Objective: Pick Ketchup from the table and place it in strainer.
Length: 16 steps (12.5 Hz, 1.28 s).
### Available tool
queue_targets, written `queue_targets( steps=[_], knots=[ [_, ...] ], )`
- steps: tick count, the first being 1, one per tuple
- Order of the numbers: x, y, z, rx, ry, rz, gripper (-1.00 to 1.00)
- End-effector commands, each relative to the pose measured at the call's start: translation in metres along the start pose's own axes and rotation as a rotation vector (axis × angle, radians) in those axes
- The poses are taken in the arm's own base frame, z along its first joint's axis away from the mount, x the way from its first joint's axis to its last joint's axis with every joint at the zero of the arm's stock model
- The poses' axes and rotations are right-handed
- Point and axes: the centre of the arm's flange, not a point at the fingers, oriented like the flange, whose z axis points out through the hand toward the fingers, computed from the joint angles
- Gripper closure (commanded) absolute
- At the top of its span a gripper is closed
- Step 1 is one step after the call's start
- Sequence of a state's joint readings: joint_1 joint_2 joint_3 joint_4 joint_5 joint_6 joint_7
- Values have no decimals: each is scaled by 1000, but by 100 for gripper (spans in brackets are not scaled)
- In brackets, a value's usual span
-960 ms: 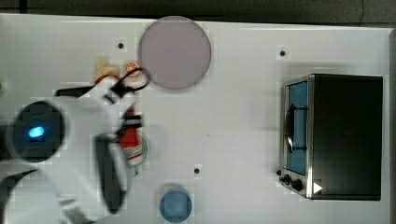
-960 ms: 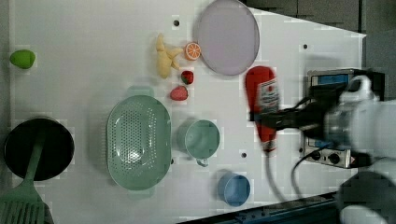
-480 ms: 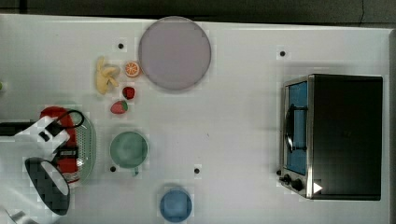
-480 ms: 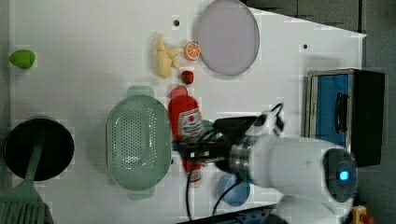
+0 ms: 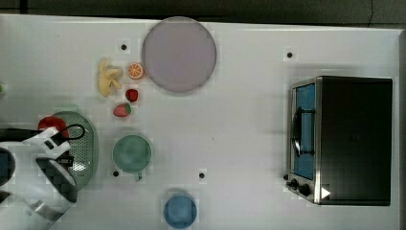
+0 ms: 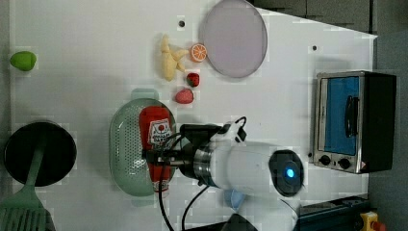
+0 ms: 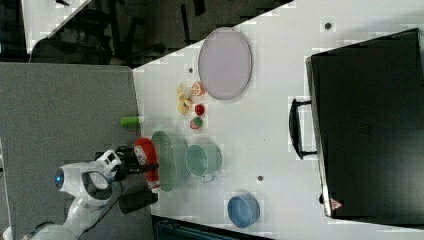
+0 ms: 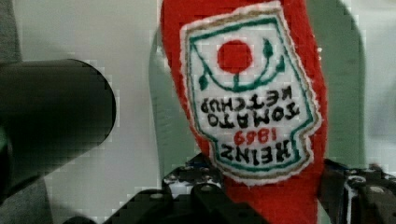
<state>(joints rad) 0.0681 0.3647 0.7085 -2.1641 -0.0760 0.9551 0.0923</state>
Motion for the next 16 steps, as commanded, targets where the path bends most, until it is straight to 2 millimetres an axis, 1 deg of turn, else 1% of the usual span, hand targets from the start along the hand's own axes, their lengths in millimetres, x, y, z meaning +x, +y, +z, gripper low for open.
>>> queue_targets(
  steps=[1,2,3,4,5,6,8,10,12,14,16],
  knots=[
    [20,5,-1,31,25,111,-45],
    [21,6,2,32,22,117,-66],
    [24,8,1,36,27,121,-89],
    [24,7,-3,38,35,120,-100],
    [26,7,-11,39,51,122,-100],
    [30,7,-25,46,76,141,-100],
    [39,16,-62,21,127,166,-100],
    [50,37,-104,-66,143,213,-100],
    [65,67,-153,-146,147,294,-100],
    [85,99,-208,-130,146,420,-100],
    [101,133,-260,-92,148,514,-100]
  ],
)
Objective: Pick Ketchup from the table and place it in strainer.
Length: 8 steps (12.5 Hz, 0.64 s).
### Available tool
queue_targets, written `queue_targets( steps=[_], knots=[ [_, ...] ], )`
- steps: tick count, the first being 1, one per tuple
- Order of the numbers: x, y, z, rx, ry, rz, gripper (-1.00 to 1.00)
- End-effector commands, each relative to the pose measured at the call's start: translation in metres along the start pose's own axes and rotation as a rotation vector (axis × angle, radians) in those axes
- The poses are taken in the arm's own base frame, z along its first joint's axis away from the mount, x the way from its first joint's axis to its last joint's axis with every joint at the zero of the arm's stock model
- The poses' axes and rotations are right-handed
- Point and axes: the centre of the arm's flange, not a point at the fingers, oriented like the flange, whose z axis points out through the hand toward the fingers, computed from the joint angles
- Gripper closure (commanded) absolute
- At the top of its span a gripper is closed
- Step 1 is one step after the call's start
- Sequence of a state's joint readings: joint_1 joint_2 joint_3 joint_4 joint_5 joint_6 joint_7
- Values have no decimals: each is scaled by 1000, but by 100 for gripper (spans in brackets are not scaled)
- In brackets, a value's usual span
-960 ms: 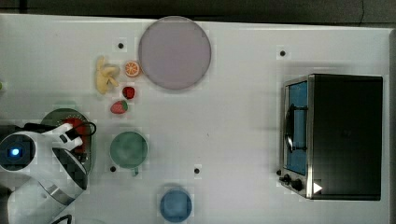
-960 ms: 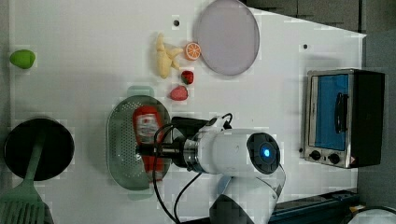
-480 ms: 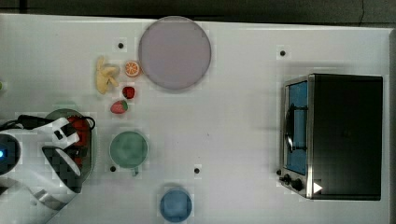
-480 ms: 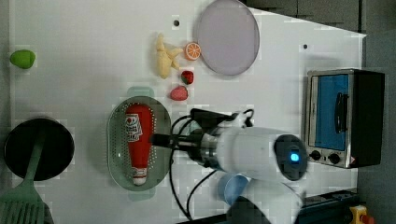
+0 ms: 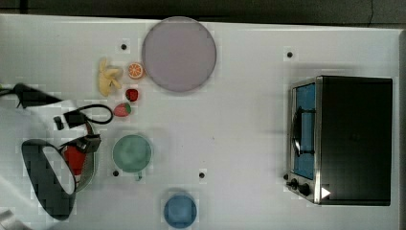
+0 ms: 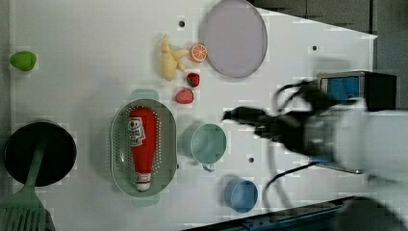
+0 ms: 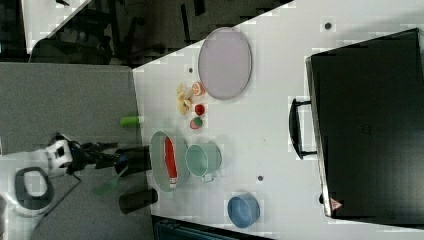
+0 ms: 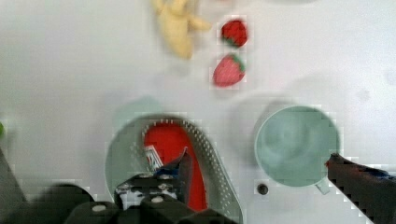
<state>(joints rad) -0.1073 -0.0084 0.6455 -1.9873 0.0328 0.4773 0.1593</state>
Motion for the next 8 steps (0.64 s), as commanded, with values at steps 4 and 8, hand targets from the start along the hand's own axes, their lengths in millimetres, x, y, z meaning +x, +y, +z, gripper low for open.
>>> queue_targets(
  steps=[4,8],
  knots=[
    [111,131,-97,-46,-17,290,-100],
    [152,200,-147,-43,-32,357,-100]
  ],
)
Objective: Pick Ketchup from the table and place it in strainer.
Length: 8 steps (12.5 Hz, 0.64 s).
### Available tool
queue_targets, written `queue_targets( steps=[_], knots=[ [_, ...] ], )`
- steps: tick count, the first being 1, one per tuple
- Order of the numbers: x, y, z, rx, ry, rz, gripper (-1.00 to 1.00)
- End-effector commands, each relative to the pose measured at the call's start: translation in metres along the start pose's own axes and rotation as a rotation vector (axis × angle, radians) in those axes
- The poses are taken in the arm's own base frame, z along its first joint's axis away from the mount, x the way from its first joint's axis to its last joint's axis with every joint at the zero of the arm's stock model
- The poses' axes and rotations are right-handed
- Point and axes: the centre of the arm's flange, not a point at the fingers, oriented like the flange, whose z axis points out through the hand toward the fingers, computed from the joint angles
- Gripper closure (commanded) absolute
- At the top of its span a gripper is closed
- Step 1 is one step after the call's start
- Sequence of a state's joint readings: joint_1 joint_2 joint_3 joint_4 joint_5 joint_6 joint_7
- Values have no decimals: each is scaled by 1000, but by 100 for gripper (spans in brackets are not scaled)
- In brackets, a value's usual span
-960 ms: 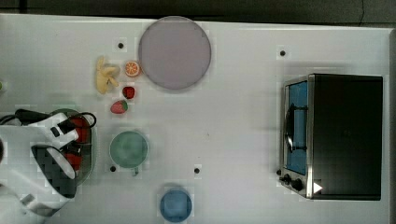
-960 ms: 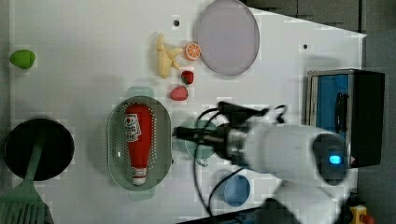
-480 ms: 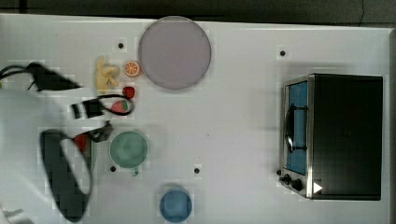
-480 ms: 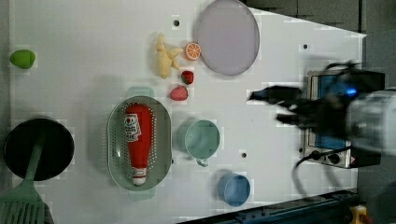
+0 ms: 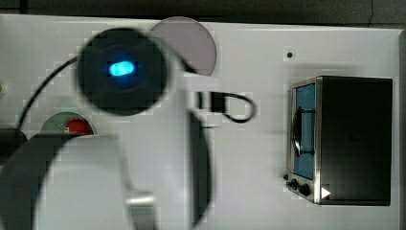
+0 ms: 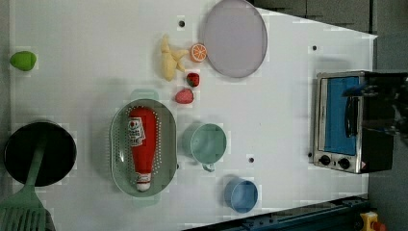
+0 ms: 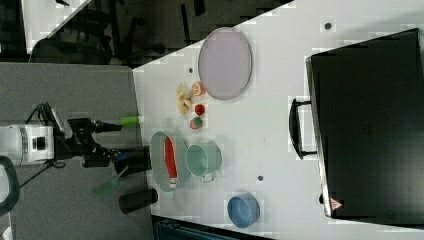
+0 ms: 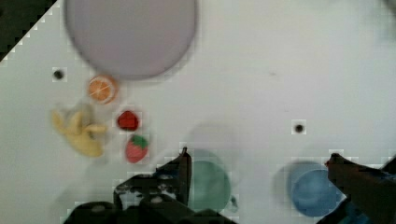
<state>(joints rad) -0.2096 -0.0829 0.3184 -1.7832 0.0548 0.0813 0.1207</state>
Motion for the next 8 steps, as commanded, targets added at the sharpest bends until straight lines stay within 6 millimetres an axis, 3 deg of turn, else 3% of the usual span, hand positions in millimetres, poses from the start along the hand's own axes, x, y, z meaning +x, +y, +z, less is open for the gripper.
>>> queue_targets(
  steps=[1,4,8],
  knots=[
    [40,31,-38,43,37,-22,-100],
    [69,49,-29,14,41,18,-100],
    [70,49,-28,15,42,28,-100]
  ],
)
